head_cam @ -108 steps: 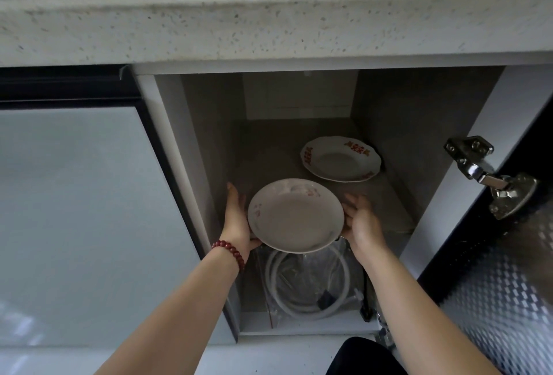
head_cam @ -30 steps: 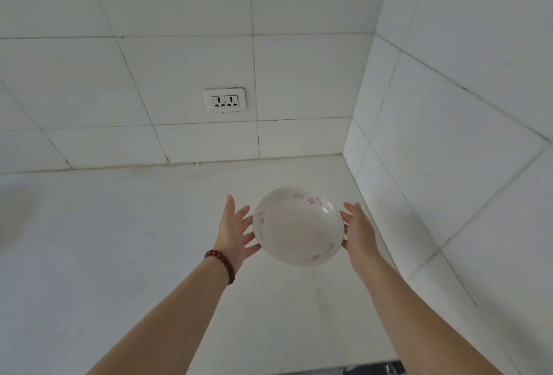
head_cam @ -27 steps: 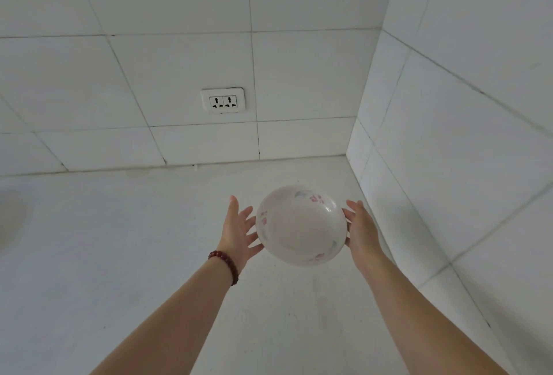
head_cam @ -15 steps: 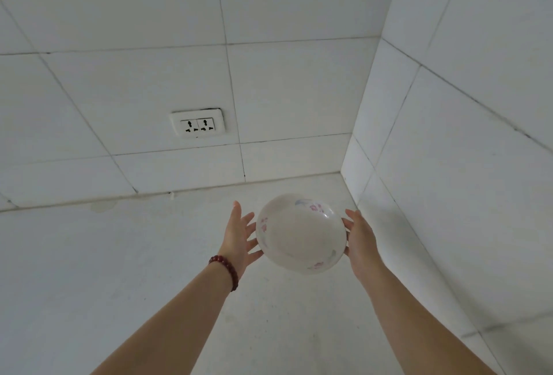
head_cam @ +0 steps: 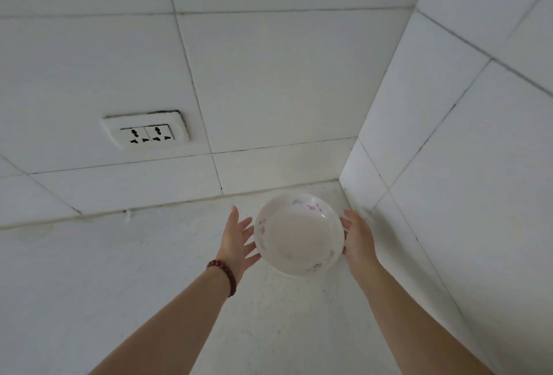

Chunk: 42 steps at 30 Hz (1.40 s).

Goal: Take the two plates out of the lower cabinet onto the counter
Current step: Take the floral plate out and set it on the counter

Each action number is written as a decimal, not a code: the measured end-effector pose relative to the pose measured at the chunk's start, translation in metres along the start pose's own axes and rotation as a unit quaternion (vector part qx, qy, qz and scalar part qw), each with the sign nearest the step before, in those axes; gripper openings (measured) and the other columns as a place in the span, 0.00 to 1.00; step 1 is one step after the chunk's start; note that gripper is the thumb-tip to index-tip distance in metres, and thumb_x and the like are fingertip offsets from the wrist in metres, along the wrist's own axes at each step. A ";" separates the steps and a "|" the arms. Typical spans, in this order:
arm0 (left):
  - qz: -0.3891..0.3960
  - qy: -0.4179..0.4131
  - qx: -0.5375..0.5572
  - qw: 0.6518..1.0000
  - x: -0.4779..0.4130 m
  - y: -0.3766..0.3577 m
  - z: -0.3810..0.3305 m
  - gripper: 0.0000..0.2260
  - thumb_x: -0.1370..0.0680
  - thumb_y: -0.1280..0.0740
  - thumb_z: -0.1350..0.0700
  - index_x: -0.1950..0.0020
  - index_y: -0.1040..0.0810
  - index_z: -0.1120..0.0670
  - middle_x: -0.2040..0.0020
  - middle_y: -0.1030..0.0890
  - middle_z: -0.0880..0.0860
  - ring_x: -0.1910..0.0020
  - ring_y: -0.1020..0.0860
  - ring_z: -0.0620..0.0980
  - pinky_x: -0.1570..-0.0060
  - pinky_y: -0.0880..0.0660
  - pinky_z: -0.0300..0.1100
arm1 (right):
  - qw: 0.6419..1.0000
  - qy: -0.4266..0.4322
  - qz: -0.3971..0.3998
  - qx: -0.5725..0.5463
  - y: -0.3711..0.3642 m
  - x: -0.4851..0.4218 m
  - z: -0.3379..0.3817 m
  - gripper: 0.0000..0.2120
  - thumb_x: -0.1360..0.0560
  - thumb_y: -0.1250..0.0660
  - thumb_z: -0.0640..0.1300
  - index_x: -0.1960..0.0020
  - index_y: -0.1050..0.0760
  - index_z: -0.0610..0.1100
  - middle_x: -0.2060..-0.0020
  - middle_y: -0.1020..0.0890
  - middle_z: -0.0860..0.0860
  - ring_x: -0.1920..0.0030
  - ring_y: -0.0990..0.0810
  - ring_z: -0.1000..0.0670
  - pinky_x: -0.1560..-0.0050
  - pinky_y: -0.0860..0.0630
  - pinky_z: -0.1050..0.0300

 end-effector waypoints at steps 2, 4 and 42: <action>-0.010 -0.002 0.004 1.000 -0.013 -0.003 -0.001 0.32 0.25 0.49 0.33 0.29 0.35 0.52 0.29 0.31 0.53 0.34 0.30 0.58 0.43 0.30 0.53 | 1.000 -0.002 0.000 0.013 -0.004 -0.013 0.000 0.21 0.25 0.45 0.51 0.34 0.29 0.46 0.38 0.22 0.48 0.38 0.25 0.45 0.34 0.32 0.40; -0.020 -0.007 0.002 1.000 -0.023 -0.006 -0.003 0.31 0.24 0.49 0.34 0.29 0.34 0.52 0.29 0.31 0.53 0.34 0.30 0.57 0.42 0.31 0.53 | 1.000 0.004 0.000 0.024 -0.008 -0.024 0.001 0.22 0.25 0.45 0.52 0.34 0.28 0.46 0.35 0.25 0.48 0.35 0.27 0.45 0.32 0.34 0.41; 0.013 -0.149 -0.111 0.982 0.043 -0.036 -0.029 0.24 0.22 0.48 0.40 0.27 0.37 0.46 0.26 0.36 0.47 0.28 0.38 0.50 0.31 0.40 0.55 | 0.996 0.091 -0.009 -0.017 -0.001 0.029 0.038 0.16 0.28 0.36 0.46 0.41 0.26 0.47 0.47 0.24 0.53 0.48 0.25 0.51 0.45 0.27 0.53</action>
Point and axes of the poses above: each hand's wrist, its own x-axis away from the middle knuckle, its own y-axis out of the back of the hand, z = x × y, the point moved 4 cm from there along -x, towards the middle knuckle
